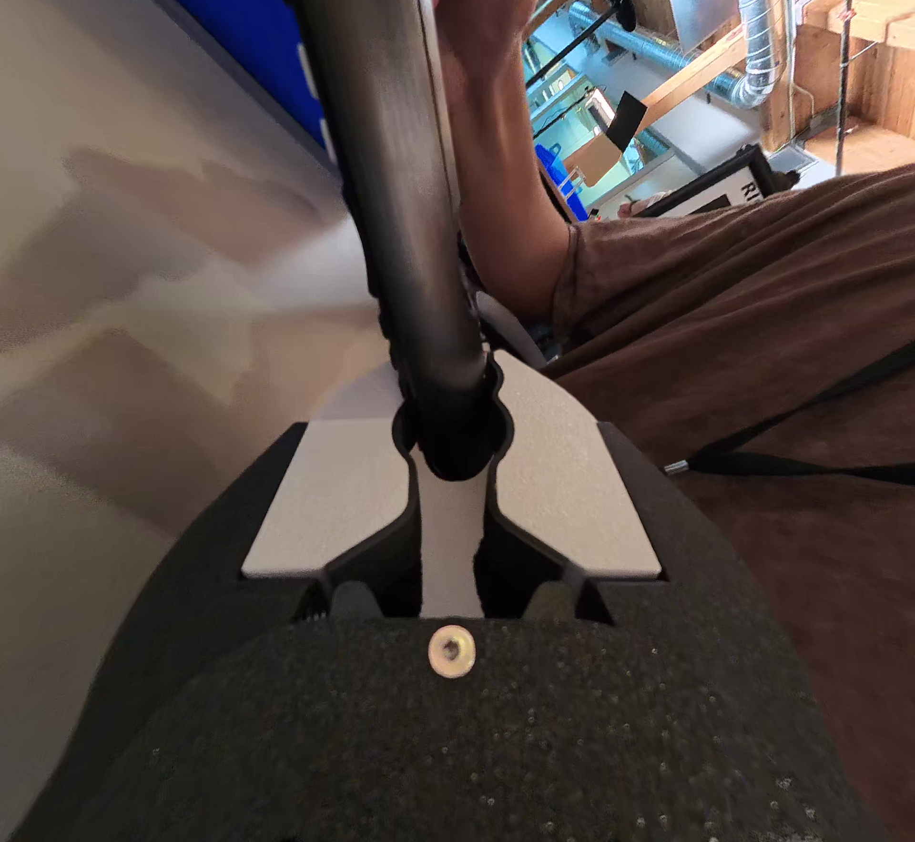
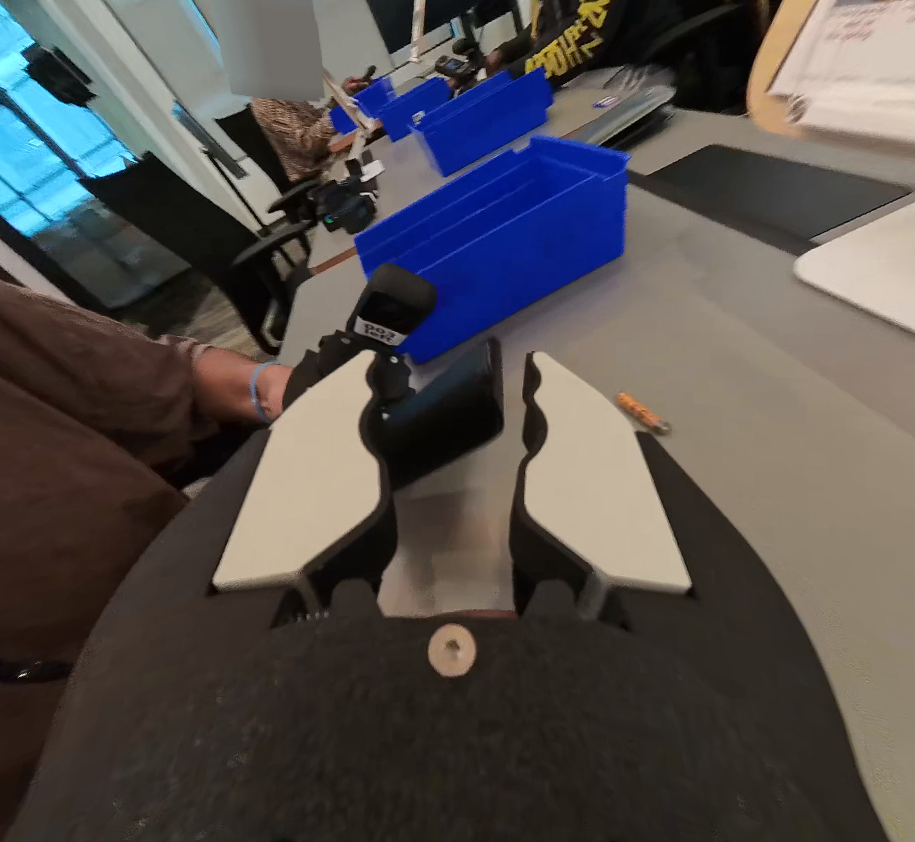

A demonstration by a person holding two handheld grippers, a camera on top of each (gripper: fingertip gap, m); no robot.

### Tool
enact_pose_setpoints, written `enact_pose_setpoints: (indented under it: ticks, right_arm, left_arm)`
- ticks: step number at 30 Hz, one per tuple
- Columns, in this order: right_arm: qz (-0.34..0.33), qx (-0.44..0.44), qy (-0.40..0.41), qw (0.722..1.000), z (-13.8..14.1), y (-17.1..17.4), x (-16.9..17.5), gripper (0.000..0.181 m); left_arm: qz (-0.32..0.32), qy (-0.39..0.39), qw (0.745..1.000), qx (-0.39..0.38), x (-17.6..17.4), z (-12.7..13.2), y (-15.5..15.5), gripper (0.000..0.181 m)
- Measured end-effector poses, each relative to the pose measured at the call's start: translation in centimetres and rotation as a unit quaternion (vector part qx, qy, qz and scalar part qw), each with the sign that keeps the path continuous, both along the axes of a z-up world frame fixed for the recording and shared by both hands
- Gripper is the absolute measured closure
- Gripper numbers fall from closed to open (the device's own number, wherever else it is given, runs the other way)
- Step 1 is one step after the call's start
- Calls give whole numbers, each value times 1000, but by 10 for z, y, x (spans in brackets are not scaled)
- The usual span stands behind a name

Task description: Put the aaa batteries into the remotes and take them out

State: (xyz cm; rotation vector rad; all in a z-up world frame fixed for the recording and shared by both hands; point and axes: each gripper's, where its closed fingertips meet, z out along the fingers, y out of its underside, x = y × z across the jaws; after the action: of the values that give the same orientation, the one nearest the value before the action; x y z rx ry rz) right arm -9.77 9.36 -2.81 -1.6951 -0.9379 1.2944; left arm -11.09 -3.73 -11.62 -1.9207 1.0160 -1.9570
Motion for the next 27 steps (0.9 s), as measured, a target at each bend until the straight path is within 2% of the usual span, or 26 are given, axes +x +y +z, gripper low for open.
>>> enact_pose_setpoints:
  ticks: [2, 3, 6, 10, 13, 15, 18, 22, 25, 27]
  right_arm:
    - [21, -30, -11, 999, -9, -6, -4, 156]
    - [25, -41, -12, 999, -11, -7, -5, 163]
    - [25, -59, -8, 998, -14, -8, -1, 171]
    - [-10, -96, 86, 992, 19, 11, 23, 176]
    - [-93, -108, 182, 973, 50, 35, 65, 177]
    - [-182, -113, 204, 955, 47, 48, 95, 179]
    - [-281, -109, 158, 940, 8, 44, 110, 178]
    - [-399, -162, 108, 896, -65, 33, 118, 178]
    - [-436, -186, 97, 875, -99, 27, 122, 177]
    - [-456, -195, 85, 864, -114, 26, 123, 166]
  left_arm:
    - [-7, 6, 1000, 3, 0, -3, -9, 157]
    - [-10, 12, 1000, 5, -1, -5, -12, 157]
    - [-7, 20, 1000, 8, -3, -6, -17, 156]
    - [-6, 19, 1000, 4, -8, -6, -24, 157]
    - [3, 20, 1000, -2, -16, -3, -27, 157]
    - [12, 29, 999, -6, -24, -4, -29, 157]
    - [20, 39, 999, -15, -39, -5, -33, 157]
    - [7, 54, 998, -41, -53, -8, -41, 156]
    - [-22, 48, 996, -73, -55, -5, -48, 156]
    - [-38, 62, 995, -69, -55, -8, -51, 156]
